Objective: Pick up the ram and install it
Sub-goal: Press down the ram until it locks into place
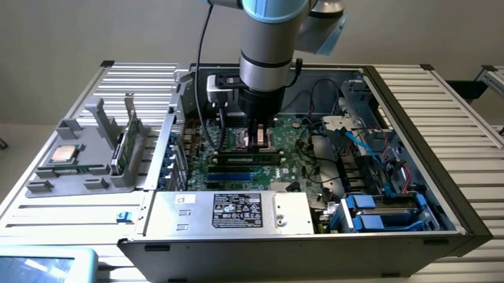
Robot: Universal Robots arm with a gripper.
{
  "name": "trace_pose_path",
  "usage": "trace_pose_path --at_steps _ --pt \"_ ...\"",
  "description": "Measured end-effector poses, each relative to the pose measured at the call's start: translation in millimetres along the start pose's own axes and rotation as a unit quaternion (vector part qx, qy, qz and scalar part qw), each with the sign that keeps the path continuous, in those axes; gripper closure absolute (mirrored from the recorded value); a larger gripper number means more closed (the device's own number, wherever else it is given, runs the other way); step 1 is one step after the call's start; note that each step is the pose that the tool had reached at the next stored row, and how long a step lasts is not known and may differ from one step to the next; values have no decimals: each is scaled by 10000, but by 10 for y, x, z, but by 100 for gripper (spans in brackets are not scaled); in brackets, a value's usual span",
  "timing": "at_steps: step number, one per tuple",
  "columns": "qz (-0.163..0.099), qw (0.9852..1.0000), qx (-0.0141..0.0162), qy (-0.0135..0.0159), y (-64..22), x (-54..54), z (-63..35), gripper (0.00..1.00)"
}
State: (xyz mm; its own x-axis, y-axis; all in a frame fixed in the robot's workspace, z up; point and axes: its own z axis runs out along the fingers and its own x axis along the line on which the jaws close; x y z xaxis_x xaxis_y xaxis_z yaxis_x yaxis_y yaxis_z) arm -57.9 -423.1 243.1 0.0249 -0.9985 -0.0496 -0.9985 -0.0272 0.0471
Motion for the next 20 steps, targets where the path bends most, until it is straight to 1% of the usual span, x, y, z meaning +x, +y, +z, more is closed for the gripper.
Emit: trace_pose_path --at_steps 9,14,20 --pt "0 10000 0 0 -1 2 34 91" --pt "0 10000 0 0 13 2 46 91" --pt "0 10000 1 0 14 4 84 91"
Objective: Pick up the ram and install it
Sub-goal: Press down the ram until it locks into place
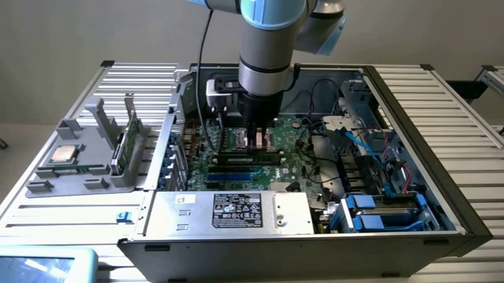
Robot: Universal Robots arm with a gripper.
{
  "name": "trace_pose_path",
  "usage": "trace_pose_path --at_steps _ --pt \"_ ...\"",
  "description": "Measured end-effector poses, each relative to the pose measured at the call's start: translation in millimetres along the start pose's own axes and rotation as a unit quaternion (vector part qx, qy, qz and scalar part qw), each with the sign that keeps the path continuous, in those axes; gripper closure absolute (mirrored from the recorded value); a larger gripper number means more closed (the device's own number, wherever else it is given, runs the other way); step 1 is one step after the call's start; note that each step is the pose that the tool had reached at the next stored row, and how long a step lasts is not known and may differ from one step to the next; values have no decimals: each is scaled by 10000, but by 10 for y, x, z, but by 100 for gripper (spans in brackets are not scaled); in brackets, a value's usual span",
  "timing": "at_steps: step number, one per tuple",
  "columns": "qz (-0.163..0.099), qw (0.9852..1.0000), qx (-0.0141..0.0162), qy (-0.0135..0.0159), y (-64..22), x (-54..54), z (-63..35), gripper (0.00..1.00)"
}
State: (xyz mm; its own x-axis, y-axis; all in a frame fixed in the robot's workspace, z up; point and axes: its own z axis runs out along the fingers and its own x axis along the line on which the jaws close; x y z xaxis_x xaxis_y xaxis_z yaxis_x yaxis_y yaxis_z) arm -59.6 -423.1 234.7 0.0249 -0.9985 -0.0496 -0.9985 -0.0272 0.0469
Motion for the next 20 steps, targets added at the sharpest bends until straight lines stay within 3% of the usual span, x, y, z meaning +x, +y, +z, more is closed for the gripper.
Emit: trace_pose_path --at_steps 9,20 --pt "0 10000 1 0 -2 1 31 91" --pt "-3 10000 3 -57 -3 3 56 91"
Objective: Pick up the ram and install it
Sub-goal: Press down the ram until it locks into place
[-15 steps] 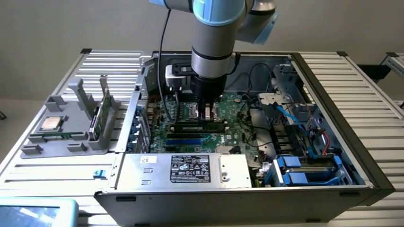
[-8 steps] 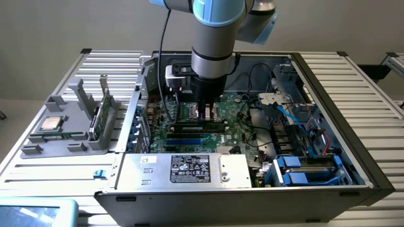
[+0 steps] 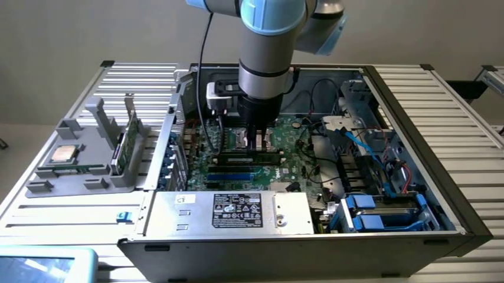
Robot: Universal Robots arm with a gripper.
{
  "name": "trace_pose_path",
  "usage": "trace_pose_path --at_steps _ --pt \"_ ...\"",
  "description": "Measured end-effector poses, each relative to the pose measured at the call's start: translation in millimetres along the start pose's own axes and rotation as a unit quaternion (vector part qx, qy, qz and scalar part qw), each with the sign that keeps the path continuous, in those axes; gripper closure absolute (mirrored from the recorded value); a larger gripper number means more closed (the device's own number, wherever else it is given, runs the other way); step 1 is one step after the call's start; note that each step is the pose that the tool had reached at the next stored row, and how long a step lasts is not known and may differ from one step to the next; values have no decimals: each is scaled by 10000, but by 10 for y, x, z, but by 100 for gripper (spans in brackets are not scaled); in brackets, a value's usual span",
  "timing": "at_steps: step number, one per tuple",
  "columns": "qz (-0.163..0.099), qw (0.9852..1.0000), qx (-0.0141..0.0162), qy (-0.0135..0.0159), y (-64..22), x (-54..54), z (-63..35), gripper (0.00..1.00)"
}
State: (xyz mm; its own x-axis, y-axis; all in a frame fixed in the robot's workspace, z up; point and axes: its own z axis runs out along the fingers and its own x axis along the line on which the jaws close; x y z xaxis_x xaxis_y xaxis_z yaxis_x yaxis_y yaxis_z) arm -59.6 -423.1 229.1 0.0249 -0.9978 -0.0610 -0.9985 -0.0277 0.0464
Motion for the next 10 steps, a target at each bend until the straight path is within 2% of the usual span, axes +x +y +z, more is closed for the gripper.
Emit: trace_pose_path --at_steps 6,10 --pt "0 10000 1 -4 -1 0 3 91" --pt "-1 10000 1 -18 0 13 9 91"
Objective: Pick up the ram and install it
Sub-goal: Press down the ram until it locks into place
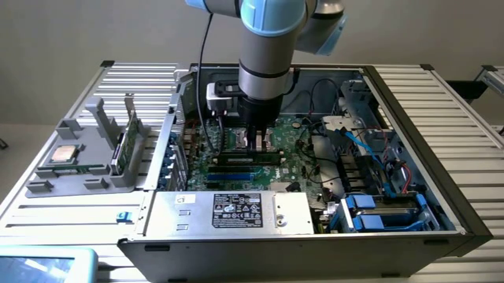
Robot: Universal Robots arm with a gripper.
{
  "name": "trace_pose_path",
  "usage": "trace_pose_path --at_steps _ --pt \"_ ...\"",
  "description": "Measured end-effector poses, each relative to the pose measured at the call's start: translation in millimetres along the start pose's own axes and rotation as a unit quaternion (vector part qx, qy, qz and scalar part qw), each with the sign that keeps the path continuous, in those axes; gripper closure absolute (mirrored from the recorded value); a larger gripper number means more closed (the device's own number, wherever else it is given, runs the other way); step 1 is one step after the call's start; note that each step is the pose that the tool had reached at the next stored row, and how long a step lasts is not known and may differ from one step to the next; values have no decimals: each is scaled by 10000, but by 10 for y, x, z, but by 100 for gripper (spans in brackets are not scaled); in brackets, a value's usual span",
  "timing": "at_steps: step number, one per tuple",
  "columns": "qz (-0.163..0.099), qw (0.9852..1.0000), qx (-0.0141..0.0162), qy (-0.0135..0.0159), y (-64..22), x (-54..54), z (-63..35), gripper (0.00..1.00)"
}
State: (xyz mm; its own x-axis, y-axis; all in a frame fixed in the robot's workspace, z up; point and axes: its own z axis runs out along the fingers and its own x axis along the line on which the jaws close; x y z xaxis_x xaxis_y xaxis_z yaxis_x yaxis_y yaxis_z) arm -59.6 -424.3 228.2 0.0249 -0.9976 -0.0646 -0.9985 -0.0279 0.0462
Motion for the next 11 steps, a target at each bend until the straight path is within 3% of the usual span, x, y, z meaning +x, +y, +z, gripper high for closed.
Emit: trace_pose_path --at_steps 8,11 --pt "-1 10000 1 -32 0 18 10 91" --pt "-3 10000 5 -67 0 20 19 91"
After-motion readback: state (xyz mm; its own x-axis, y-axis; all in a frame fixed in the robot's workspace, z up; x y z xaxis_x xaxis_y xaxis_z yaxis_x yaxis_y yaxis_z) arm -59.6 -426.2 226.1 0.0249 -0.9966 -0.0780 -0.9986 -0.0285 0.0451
